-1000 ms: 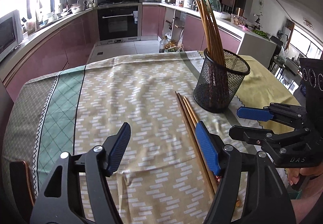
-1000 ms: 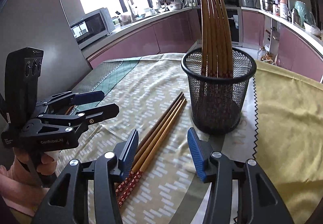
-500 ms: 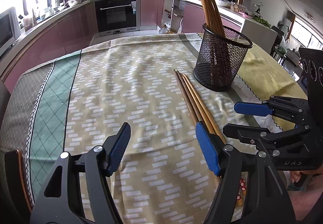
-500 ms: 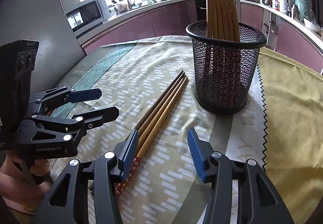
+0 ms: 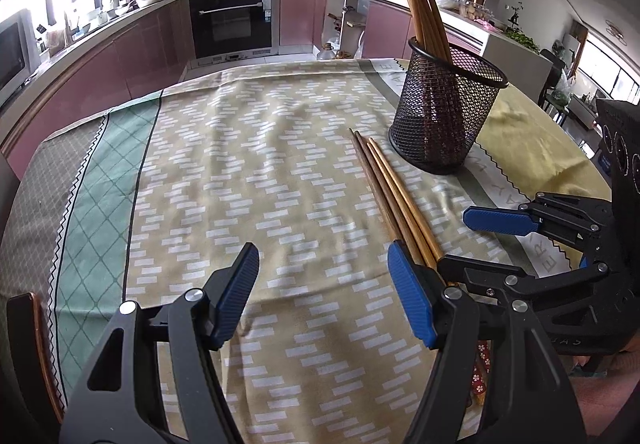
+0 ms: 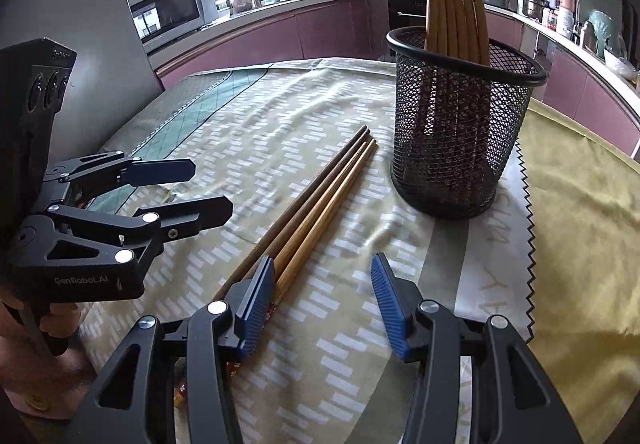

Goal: Organize utensils
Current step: 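Move both open tools back down over the remaining chopsticks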

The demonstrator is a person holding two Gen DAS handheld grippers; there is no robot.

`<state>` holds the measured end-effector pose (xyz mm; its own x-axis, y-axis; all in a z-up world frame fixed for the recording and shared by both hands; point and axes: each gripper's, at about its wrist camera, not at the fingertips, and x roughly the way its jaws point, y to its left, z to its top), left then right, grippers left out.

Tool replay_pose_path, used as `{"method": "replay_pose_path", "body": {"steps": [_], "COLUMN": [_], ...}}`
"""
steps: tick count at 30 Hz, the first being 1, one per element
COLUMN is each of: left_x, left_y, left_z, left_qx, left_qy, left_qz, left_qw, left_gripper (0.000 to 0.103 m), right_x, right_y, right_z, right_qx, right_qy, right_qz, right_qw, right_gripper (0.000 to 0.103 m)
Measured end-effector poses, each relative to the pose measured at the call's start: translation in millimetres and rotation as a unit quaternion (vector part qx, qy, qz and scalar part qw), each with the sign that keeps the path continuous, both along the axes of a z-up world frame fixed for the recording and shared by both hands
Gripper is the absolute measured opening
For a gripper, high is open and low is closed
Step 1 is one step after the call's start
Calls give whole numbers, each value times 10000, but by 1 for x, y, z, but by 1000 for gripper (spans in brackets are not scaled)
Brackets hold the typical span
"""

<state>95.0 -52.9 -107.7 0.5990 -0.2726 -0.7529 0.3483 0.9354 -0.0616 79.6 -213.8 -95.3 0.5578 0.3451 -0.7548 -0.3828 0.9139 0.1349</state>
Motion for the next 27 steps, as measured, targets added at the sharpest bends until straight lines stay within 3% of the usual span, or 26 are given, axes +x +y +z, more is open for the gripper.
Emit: {"method": "replay_pose_path", "body": {"steps": [10, 15, 27], "left_x": [3, 6, 14], "left_y": [-7, -13, -27], "left_z": [-2, -7, -16], "left_qx": [5, 85, 111], "left_qy": [36, 107, 293], "left_qz": [-111, -137, -357], "left_qw": [9999, 9998, 9989], "left_gripper": [66, 66, 66], "right_x": [-1, 1, 3], "right_y": [-5, -7, -15], "right_z": [-1, -1, 0], "right_qx": [-50, -51, 148], "right_qy": [17, 57, 168], "right_qz": [-38, -91, -138], "right_qw": [10000, 9999, 9997], "right_gripper": [48, 40, 39]}}
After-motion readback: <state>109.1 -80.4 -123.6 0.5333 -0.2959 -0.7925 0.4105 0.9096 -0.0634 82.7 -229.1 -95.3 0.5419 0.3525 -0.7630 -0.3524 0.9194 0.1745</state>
